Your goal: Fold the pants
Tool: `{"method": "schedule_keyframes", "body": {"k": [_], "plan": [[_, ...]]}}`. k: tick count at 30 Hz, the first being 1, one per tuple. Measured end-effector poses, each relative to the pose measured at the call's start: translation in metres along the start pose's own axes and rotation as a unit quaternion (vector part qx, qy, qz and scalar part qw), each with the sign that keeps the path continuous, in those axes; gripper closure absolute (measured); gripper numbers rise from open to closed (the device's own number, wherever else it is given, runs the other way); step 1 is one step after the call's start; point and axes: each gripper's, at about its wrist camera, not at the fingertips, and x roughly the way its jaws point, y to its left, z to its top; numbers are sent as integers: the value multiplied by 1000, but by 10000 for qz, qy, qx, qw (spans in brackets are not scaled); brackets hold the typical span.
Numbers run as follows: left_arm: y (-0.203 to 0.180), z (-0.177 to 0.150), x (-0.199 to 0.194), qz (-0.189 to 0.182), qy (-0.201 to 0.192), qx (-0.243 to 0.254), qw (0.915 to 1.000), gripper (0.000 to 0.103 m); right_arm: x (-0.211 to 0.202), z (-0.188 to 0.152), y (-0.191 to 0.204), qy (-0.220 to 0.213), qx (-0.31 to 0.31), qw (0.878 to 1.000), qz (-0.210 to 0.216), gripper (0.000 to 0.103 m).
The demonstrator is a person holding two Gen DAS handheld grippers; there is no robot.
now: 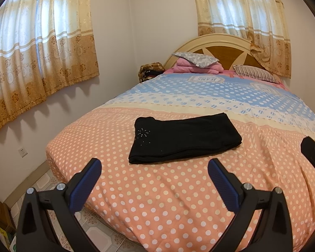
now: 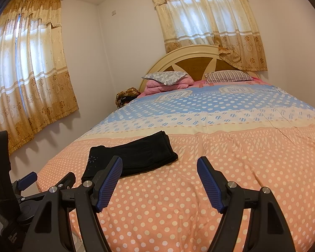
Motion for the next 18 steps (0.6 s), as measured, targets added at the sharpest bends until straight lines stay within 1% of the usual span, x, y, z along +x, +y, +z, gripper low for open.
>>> {"method": "schedule_keyframes", "body": {"k": [5, 18], "plan": [[1, 2, 0, 69, -23, -18, 10000, 0, 0, 0, 0, -1, 8, 10000, -1, 28], [-3, 2, 1, 76, 39, 28, 10000, 0, 1, -1, -1, 28, 11, 10000, 9, 28]]}}
